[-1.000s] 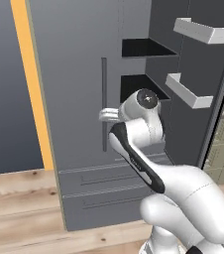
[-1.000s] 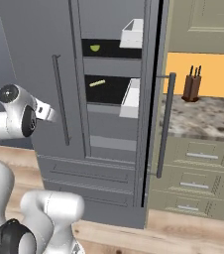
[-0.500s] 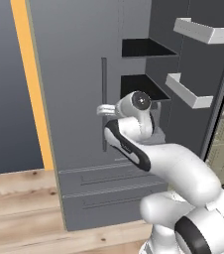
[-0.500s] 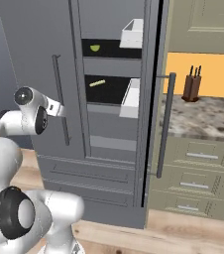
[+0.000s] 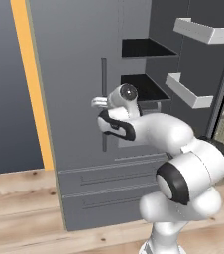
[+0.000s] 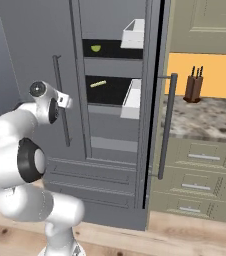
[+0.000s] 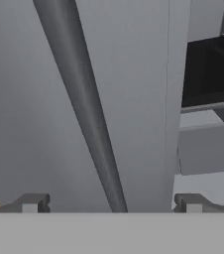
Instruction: Take the lemon wedge from the fridge and place it on the plate with fish on the dining counter.
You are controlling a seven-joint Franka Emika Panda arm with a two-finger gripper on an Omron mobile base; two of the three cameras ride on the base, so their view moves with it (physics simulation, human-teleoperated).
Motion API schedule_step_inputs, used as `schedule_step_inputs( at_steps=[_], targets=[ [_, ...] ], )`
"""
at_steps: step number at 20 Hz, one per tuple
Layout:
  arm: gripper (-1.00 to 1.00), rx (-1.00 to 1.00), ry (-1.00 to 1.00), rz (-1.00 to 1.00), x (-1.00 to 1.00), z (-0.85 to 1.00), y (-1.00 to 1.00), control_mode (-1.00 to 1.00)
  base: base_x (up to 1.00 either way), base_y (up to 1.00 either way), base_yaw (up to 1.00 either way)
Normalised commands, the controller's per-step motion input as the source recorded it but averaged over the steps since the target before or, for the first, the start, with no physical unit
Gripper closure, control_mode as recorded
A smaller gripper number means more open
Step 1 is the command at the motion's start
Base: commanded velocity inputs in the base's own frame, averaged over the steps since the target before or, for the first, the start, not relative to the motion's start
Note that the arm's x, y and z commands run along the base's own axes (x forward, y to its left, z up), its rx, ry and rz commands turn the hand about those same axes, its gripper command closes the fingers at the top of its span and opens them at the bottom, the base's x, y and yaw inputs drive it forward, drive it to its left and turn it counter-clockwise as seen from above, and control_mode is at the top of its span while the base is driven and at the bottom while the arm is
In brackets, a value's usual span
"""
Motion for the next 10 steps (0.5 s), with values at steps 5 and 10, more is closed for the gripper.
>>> schedule_step_inputs(
  at_steps=[5,10],
  targets=[
    [-1.00,-0.07,0.00,-0.01,0.76,-0.12,0.18,-1.00,0.00,0.00,0.00],
    [-1.00,-0.07,0.00,0.00,0.63,-0.21,0.10,-1.00,0.00,0.00,0.00]
  ],
)
